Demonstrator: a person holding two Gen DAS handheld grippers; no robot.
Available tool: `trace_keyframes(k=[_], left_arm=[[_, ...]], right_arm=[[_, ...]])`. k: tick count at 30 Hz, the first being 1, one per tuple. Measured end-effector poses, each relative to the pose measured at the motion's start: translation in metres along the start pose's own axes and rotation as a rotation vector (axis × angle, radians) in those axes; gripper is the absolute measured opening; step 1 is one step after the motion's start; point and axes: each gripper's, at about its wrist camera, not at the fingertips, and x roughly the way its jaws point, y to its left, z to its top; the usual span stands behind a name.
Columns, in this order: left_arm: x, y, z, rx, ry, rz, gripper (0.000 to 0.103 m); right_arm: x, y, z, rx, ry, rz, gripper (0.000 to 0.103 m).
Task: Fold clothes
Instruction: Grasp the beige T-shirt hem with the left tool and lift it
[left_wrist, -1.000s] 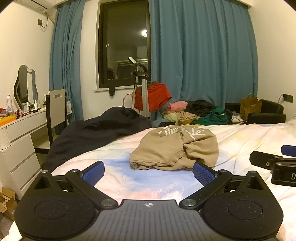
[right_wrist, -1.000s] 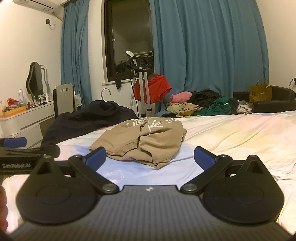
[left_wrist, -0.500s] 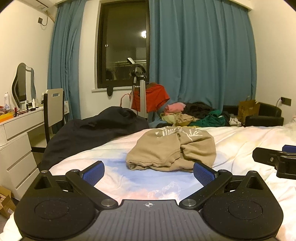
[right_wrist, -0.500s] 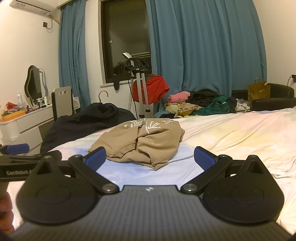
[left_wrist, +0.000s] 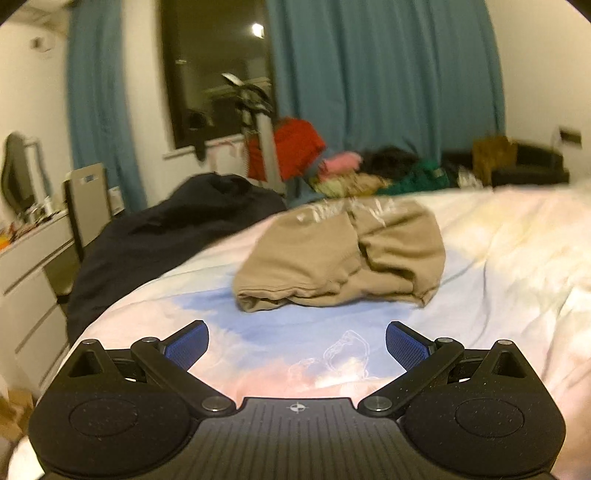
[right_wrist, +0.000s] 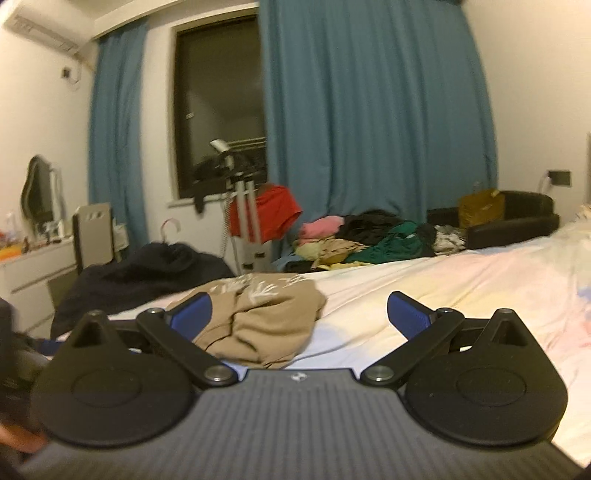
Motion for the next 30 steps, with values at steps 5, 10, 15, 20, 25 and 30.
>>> trace_keyframes(k=[5,10,15,20,25,30], left_arm=[[0.079,-0.020,0.017,0.113,0.065,0.033,0.095],[0.136,-0.035,0.033,0.167,0.024,0.062,0.082],[0.170,-0.035,0.028,0.149,0.056,0.076,0.017],[0.119,-0.014,0.034,0.032,-0.075,0.011,0.010],[0.032,0.012,0.041,-0.048,-0.190,-0.086,0.009],[-0.063,0.033,0.039,-0.163,-0.321,-0.127,0.009]], right_arm=[[0.017,-0.028,-0.008,0.101,0.072,-0.002,0.103],[0.044,-0.039,-0.028,0.157,0.156,0.015,0.103],[0.070,-0.035,-0.051,0.090,0.187,0.043,0.103],[0.085,-0.043,-0.059,0.142,0.212,0.052,0.103],[0.074,-0.034,-0.055,0.113,0.174,0.047,0.103],[0.055,-0.020,-0.050,0.075,0.140,0.048,0.103]])
